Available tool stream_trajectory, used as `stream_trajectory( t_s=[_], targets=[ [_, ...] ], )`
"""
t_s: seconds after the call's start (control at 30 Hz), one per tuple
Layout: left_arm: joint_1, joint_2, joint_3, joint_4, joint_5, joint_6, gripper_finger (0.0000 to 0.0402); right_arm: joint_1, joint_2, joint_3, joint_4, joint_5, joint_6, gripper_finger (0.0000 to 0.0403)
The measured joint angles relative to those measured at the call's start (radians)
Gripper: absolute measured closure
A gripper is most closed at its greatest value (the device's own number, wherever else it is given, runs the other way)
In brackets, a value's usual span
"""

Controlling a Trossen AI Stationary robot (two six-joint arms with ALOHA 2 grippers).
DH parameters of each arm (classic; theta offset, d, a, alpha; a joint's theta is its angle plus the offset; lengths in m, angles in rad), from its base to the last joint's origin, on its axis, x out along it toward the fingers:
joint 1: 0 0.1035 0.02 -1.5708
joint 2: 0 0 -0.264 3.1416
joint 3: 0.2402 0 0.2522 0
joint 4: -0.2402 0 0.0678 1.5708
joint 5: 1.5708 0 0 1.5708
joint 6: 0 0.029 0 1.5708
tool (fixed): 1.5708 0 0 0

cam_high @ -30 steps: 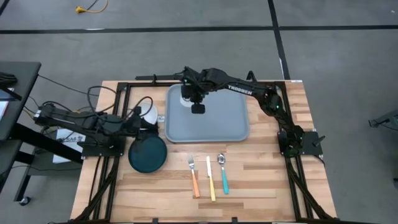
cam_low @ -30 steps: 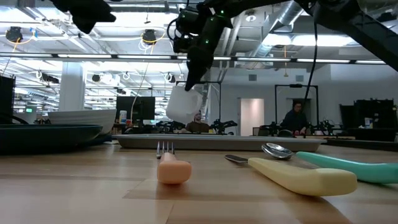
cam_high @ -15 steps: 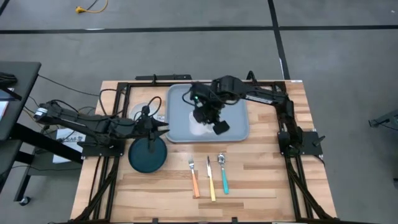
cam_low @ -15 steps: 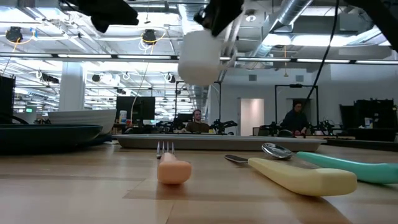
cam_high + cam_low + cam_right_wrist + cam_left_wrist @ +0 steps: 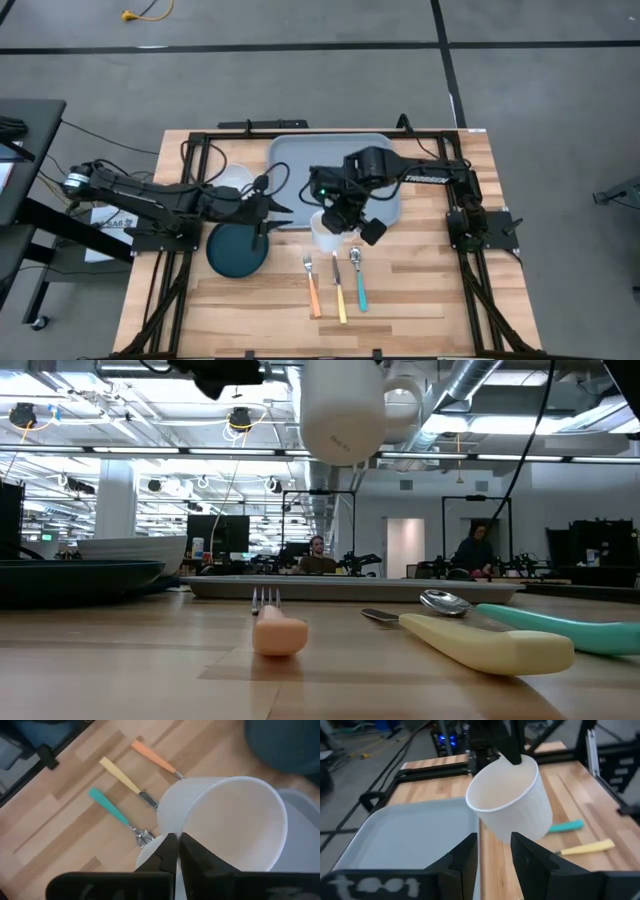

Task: Set up tray
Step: Put the white mug on the top left of the blue tray

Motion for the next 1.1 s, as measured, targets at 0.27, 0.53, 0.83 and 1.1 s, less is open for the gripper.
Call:
stream_trajectory(
  t_s=[0.27, 0.53, 0.83, 1.1],
  targets=[
    [-0.001, 0.107, 0.04, 0.015, 0.006, 0.215, 0.0294, 0.055, 0.0, 0.0, 0.0, 0.001, -0.015, 0.0403],
    [-0.003, 0.196, 0.041, 0.114, 0.006, 0.382, 0.0294, 0.077, 0.0, 0.0, 0.0, 0.003, -0.017, 0.0403],
    [-0.019, 0.204, 0.041, 0.187, 0.057, 0.459, 0.0294, 0.081, 0.0, 0.0, -0.015, -0.036, -0.048, 0.0403],
    [-0.047, 0.203, 0.041, 0.203, 0.118, 0.504, 0.0294, 0.082, 0.001, 0.0, -0.015, -0.146, -0.153, 0.0403]
  ],
)
